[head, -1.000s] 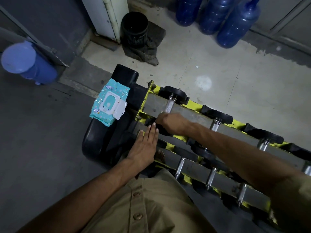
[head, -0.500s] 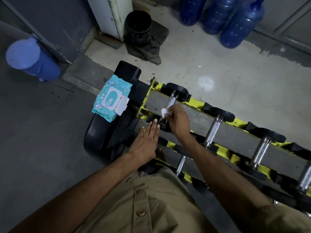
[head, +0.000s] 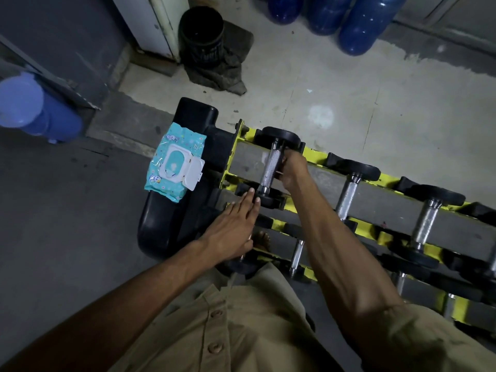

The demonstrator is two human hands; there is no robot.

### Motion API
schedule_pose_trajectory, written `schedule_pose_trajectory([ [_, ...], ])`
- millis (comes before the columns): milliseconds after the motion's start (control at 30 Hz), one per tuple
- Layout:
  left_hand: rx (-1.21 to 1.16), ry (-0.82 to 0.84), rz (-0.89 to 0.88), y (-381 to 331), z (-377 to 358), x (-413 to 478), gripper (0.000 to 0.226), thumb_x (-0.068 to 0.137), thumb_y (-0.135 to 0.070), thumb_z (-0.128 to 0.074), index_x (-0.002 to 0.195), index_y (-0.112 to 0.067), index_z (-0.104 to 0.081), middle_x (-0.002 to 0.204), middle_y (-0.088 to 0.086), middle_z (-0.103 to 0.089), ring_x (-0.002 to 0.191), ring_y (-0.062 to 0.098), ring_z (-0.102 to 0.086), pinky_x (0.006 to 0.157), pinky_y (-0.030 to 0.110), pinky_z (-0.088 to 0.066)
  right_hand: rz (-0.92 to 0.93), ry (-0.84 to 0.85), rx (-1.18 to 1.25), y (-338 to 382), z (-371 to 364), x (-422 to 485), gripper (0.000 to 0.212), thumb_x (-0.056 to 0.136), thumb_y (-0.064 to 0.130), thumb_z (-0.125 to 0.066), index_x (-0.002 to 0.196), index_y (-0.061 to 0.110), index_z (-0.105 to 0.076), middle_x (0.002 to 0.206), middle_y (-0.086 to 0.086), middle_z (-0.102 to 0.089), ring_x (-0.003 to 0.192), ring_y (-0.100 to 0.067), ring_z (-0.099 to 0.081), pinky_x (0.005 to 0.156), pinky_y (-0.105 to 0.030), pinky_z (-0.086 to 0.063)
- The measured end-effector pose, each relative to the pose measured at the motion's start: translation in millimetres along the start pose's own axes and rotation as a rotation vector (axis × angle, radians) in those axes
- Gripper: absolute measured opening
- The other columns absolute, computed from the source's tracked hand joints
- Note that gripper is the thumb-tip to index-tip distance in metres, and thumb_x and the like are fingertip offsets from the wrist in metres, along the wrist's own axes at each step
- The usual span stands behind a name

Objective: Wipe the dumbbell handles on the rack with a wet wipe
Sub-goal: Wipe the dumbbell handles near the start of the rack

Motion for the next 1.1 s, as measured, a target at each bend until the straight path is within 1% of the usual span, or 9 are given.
schedule_pose_trajectory([
  [133,0.008,-0.003,-0.038,1.9,0.2,-2.0,0.103,0.097,-0.035,-0.064,0.166,-0.005,0.007,0.171,0.021,0.022,0.162,0.033,0.006,0.131,0.046,-0.016,-0.088,0.081,0.267,-9.9,-4.7,8.1,0.035,0.103,0.014,-0.033,0.087,0.007,-0.063,0.081,-0.012,-0.069,0.073,-0.027,-0.065,0.066,-0.036,-0.056],
  [267,0.016,-0.007,-0.055,5.3,2.4,-1.2,0.102,0.097,-0.036,-0.064,0.166,-0.006,0.005,0.171,0.020,0.022,0.162,0.033,0.004,0.131,0.046,-0.016,0.122,-0.178,0.356,-26.7,-4.5,2.1,0.012,0.097,0.005,-0.056,0.096,0.003,-0.068,0.084,-0.009,-0.068,0.071,-0.021,-0.062,0.061,-0.028,-0.053],
  [333,0.009,-0.016,-0.062,6.6,1.9,-0.2,0.102,0.095,-0.036,-0.064,0.166,-0.005,0.002,0.172,0.021,0.020,0.162,0.033,0.001,0.130,0.047,-0.018,0.469,-0.433,-0.050,-22.0,3.5,-17.6,0.010,0.093,0.007,-0.065,0.097,0.005,-0.074,0.091,-0.004,-0.071,0.078,-0.015,-0.061,0.069,-0.023,-0.048],
  [400,0.005,-0.016,-0.062,7.4,1.9,0.7,0.103,0.093,-0.034,-0.065,0.166,-0.005,0.000,0.172,0.021,0.019,0.162,0.033,0.000,0.130,0.047,-0.019,0.813,-0.470,-0.468,-15.2,-0.6,-39.9,0.013,0.094,0.009,-0.063,0.103,0.010,-0.072,0.105,-0.001,-0.067,0.092,-0.011,-0.059,0.073,-0.016,-0.044],
  [600,0.015,-0.008,-0.065,8.0,0.8,2.8,0.104,0.093,-0.034,-0.064,0.166,-0.005,0.004,0.171,0.022,0.020,0.162,0.033,0.003,0.130,0.047,-0.019,1.363,-0.059,-1.567,-9.5,-10.2,-34.7,0.032,0.090,0.005,-0.064,0.121,0.010,-0.066,0.140,-0.006,-0.058,0.138,-0.024,-0.044,0.086,-0.033,-0.054],
  [733,-0.004,-0.011,-0.056,9.1,-1.9,3.8,0.102,0.094,-0.033,-0.063,0.166,-0.005,0.003,0.171,0.022,0.018,0.162,0.034,0.002,0.130,0.047,-0.019,1.278,0.112,-1.789,2.8,-12.1,-36.2,0.028,0.094,0.013,-0.057,0.120,0.015,-0.065,0.138,-0.005,-0.057,0.132,-0.024,-0.052,0.074,-0.037,-0.057],
  [833,-0.002,-0.008,-0.058,7.6,-2.3,1.9,0.102,0.093,-0.032,-0.062,0.166,-0.004,0.003,0.172,0.024,0.015,0.162,0.035,0.000,0.130,0.048,-0.019,1.217,0.595,-2.016,-11.3,-24.6,-52.4,0.021,0.096,0.018,-0.059,0.115,0.017,-0.067,0.119,-0.006,-0.062,0.098,-0.023,-0.067,0.055,-0.030,-0.046],
  [967,-0.027,-0.025,-0.047,8.0,-1.4,-0.3,0.098,0.095,-0.031,-0.060,0.166,-0.004,0.002,0.172,0.023,0.017,0.162,0.035,0.001,0.130,0.048,-0.017,1.090,0.380,-2.117,16.0,-41.6,-41.7,0.031,0.094,0.007,-0.057,0.123,0.013,-0.065,0.122,-0.009,-0.063,0.106,-0.028,-0.063,0.055,-0.027,-0.035],
  [1100,0.013,-0.045,-0.049,6.6,0.1,-2.9,0.086,0.094,-0.033,-0.062,0.161,0.001,-0.021,0.170,0.029,0.000,0.157,0.043,-0.016,0.127,0.048,-0.022,0.881,0.533,-2.441,-16.7,-63.1,-51.7,0.024,0.098,0.020,-0.054,0.117,0.011,-0.065,0.116,-0.013,-0.068,0.105,-0.032,-0.065,0.067,-0.038,-0.045],
])
Point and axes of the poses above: each hand's wrist, its own x-axis towards the middle knuckle, its own z-axis out of the back of the hand, y = z × x, the point moved 5 cm from there along x, towards the middle knuckle
